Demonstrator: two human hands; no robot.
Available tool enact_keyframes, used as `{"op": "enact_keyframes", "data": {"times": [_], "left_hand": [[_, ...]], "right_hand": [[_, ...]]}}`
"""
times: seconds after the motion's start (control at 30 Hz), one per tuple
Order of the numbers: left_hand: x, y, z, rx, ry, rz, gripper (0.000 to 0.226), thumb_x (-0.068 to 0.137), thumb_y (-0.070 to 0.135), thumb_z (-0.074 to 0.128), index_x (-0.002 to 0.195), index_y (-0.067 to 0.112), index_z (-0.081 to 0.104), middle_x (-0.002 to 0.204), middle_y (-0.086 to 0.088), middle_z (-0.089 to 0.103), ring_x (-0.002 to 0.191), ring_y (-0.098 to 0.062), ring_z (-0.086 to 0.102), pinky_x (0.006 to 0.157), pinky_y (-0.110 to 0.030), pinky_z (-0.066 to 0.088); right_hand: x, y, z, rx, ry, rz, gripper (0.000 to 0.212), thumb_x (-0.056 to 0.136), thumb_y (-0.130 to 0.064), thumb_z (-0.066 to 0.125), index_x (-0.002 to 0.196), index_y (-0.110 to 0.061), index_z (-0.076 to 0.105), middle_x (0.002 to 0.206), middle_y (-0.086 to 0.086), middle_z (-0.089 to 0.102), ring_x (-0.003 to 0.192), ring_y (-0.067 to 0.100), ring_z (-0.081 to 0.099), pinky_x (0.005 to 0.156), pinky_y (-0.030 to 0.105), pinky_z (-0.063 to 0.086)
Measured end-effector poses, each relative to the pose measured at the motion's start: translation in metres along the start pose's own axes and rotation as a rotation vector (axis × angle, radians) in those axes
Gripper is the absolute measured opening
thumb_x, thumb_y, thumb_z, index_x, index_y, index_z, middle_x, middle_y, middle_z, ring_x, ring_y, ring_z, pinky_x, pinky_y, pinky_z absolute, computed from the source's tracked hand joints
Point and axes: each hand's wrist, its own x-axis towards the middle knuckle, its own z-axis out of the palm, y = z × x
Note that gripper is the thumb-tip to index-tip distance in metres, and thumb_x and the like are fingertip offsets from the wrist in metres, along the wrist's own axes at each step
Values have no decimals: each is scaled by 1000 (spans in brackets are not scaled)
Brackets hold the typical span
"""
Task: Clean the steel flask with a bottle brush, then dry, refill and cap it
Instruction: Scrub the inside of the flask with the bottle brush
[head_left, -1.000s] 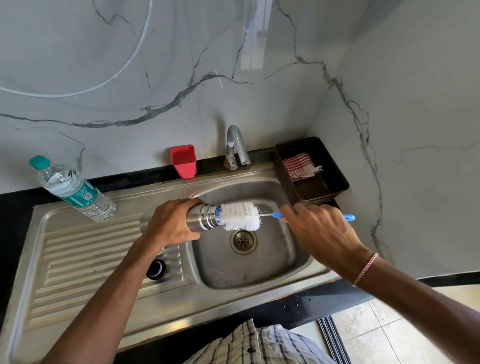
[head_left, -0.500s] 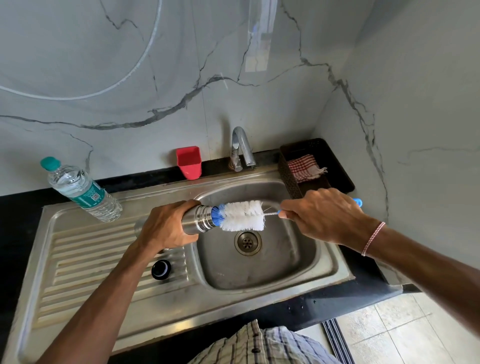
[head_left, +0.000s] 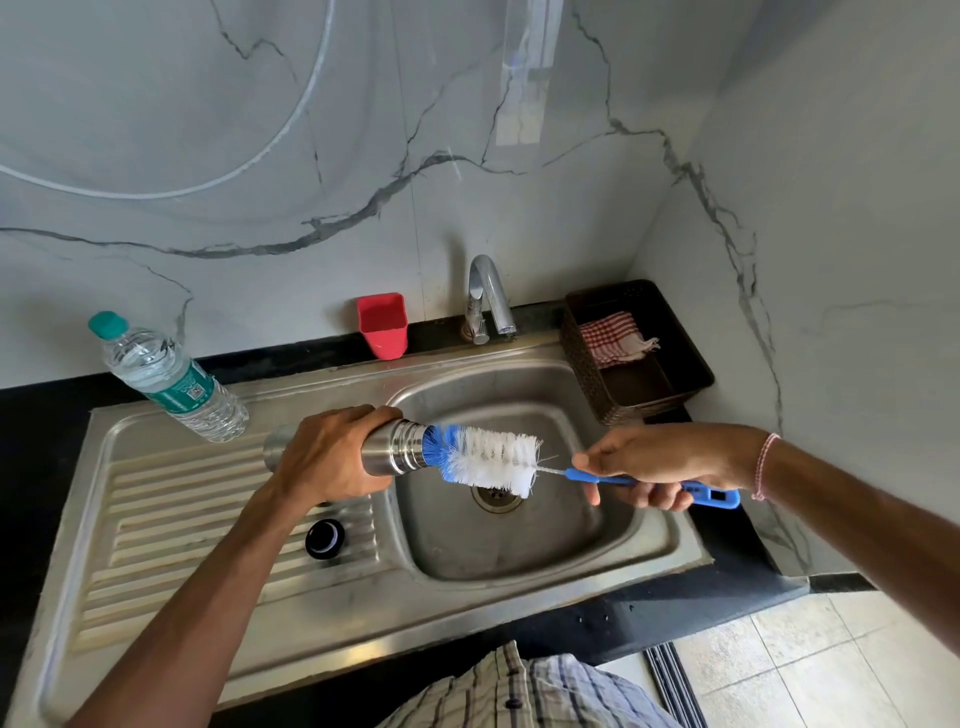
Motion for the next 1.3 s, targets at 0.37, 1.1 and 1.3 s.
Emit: {"op": "enact_keyframes", "data": {"times": [0.37,1.1,1.3], "left_hand": [[4,-4,-3,10,-35,-72,76,52,54,85,123,38,61,100,14,75,79,-21,73,64,-34,58],[8,-13,-2,58,-126,-82,75,55,59,78,125,44,56,103,18,73,80,-15,70,68,-32,57],[8,-12,0,66,-140,-84,73,56,60,76,124,45,56,103,18,72,82,-16,71,68,-33,57]], "right_hand": [[8,-7,17,-406,483,-293,29,102,-45,55,97,-28,79,47,-21,51,44,13,38,52,35,44],[-33,-16,-18,-371,412,-153,35,97,-60,52,102,-35,76,63,-5,57,52,15,51,53,25,41],[-18,-9,-17,-197,369,-183,31,95,-54,60,86,-31,80,51,-2,38,47,17,28,49,27,27]]}}
